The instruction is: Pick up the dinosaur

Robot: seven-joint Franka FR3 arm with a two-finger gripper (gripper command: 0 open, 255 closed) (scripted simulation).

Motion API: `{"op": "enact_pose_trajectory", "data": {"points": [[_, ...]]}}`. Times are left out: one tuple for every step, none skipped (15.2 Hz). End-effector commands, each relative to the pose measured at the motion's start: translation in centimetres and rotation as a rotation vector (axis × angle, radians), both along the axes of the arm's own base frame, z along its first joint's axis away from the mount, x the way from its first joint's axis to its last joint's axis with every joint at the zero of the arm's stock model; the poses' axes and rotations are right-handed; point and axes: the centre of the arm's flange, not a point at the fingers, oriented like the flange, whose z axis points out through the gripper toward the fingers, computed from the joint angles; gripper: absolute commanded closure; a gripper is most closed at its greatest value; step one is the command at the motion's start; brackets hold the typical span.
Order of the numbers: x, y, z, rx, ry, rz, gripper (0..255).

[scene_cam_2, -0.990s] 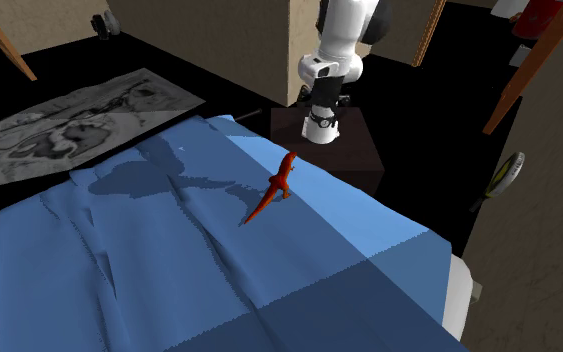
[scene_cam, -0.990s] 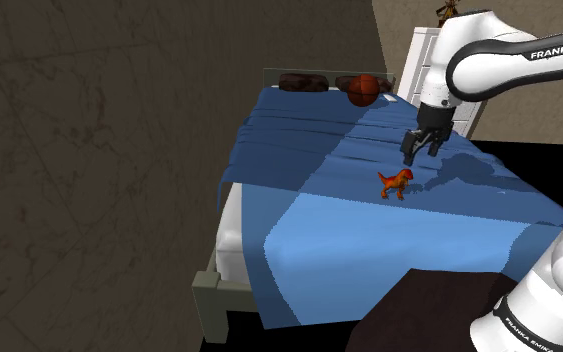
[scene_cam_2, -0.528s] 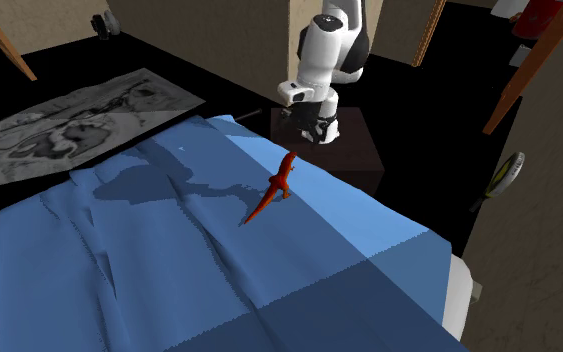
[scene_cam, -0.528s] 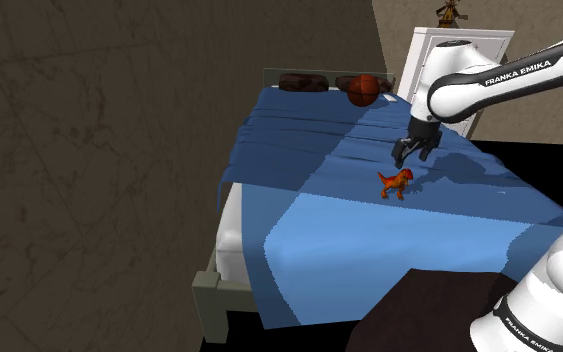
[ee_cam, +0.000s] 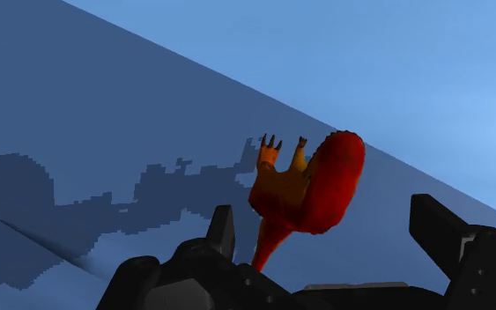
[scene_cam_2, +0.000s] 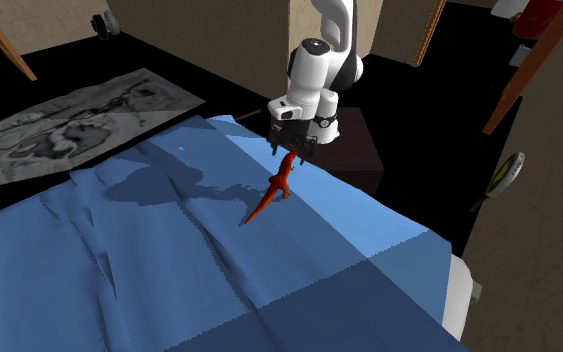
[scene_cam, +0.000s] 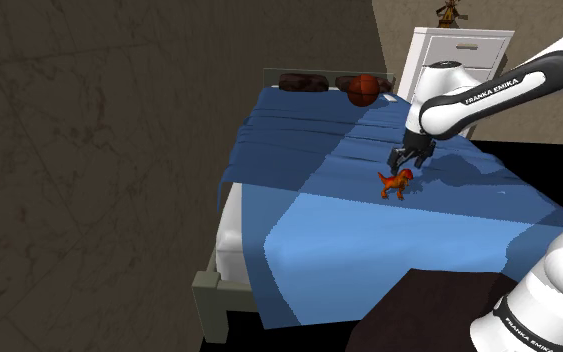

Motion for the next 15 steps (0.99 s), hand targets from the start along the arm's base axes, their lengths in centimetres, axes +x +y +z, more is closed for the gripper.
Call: {"op": "enact_pose_trajectory", "data": {"points": [[-0.01, -0.12, -1.03, 0.000, -0.001, 0.000, 0], [-0.01, -0.12, -1.86, 0.000, -0.001, 0.000, 0], [-0.01, -0.12, -1.86, 0.000, -0.001, 0.000, 0], [-0.02, -0.11, -1.86, 0.000, -0.001, 0.000, 0], [0.01, -0.13, -1.89, 0.000, -0.001, 0.000, 255], [-0.01, -0.12, -1.91, 0.000, -0.001, 0.000, 255], [-0.01, -0.13, -1.92, 0.000, -0.001, 0.000, 255], [-0.01, -0.15, -1.90, 0.000, -0.001, 0.000, 255], [-0.01, -0.13, -1.92, 0.000, -0.001, 0.000, 255], [-0.03, -0.12, -1.92, 0.000, -0.001, 0.000, 255], [-0.03, -0.11, -1.90, 0.000, -0.001, 0.000, 255], [-0.01, -0.11, -1.90, 0.000, -0.001, 0.000, 255], [-0.02, -0.12, -1.90, 0.000, -0.001, 0.000, 255], [-0.01, -0.12, -1.86, 0.000, -0.001, 0.000, 255], [-0.02, -0.11, -1.33, 0.000, -0.001, 0.000, 255]]}}
